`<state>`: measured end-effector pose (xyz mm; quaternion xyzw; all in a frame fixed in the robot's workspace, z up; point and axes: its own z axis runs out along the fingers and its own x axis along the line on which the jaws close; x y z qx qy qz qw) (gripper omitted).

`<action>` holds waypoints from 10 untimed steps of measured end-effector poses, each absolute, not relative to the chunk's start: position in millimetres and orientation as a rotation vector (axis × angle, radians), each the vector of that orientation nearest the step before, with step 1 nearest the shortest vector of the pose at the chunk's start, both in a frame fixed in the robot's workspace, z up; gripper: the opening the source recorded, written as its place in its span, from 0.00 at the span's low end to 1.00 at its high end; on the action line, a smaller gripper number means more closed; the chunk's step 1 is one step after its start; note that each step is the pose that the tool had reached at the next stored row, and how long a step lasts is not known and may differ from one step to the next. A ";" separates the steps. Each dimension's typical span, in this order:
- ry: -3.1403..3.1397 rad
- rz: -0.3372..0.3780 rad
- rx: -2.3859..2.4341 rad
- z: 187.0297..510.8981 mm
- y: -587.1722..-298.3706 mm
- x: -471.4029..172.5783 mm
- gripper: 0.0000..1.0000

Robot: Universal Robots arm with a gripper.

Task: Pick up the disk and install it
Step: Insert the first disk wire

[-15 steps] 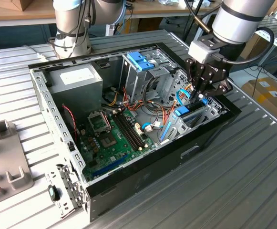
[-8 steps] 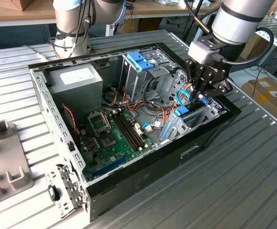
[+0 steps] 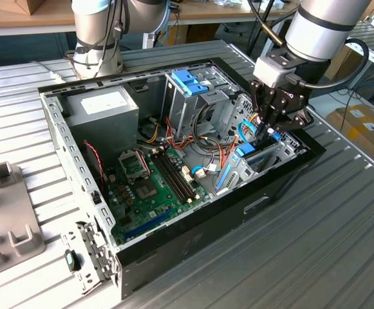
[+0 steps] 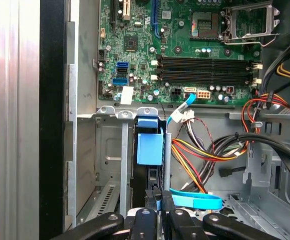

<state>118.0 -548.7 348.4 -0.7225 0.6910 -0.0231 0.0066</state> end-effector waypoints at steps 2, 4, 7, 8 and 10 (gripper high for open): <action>2.162 -0.073 -2.261 348.3 -548.7 118.0 0.16; 2.162 -0.072 -2.260 347.6 -548.7 118.0 0.16; 2.162 -0.072 -2.261 346.1 -548.7 118.0 0.16; 2.162 -0.072 -2.261 345.6 -548.7 118.0 0.16; 2.162 -0.072 -2.261 344.8 -548.7 118.0 0.16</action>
